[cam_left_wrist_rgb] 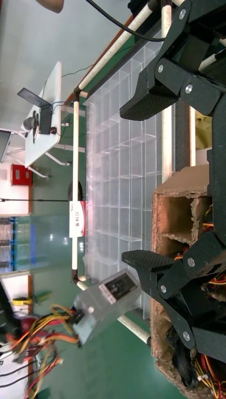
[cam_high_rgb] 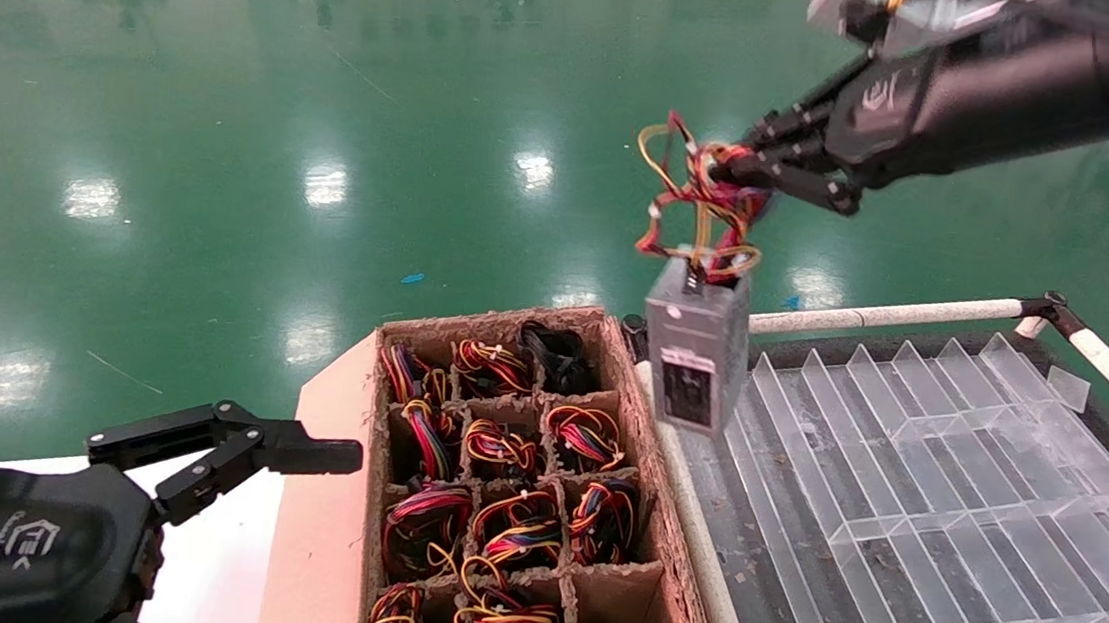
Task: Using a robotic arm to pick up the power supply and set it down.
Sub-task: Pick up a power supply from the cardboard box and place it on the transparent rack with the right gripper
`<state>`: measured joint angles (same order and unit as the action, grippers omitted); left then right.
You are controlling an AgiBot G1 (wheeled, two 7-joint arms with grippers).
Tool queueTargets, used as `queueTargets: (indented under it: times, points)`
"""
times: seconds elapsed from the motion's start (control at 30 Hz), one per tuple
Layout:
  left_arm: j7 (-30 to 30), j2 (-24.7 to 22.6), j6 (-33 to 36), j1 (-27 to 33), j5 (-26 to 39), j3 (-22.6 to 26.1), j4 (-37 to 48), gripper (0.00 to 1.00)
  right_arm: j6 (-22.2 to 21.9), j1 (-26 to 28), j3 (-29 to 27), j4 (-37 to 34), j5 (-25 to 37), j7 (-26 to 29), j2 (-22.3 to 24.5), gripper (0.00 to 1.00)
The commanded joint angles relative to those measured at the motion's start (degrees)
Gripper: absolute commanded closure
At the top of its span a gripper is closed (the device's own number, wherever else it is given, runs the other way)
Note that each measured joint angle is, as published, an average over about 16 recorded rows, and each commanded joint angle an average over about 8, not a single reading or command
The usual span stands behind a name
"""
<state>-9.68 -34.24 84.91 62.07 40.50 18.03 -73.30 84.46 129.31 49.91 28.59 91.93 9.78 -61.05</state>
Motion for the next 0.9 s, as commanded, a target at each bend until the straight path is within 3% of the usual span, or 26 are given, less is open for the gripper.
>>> queueTargets:
  times: [0.03,0.3,0.6,0.9]
  points:
    - [0.0,0.0,0.0,0.0,0.0,0.0,0.0,0.0,-0.2,0.8,1.0,-3.1,1.7,-3.4,-1.2,1.0]
    - [0.0,0.0,0.0,0.0,0.0,0.0,0.0,0.0,-5.2,0.5,3.7,-11.8,6.0,-16.8,-5.8,1.0]
    - [0.0,0.0,0.0,0.0,0.0,0.0,0.0,0.0,-15.5,-1.2,6.1,-17.0,10.1,-30.7,-10.1,1.0]
    - [0.0,0.0,0.0,0.0,0.0,0.1,0.0,0.0,-23.8,-4.6,6.8,-20.2,11.4,-41.1,-14.2,1.0]
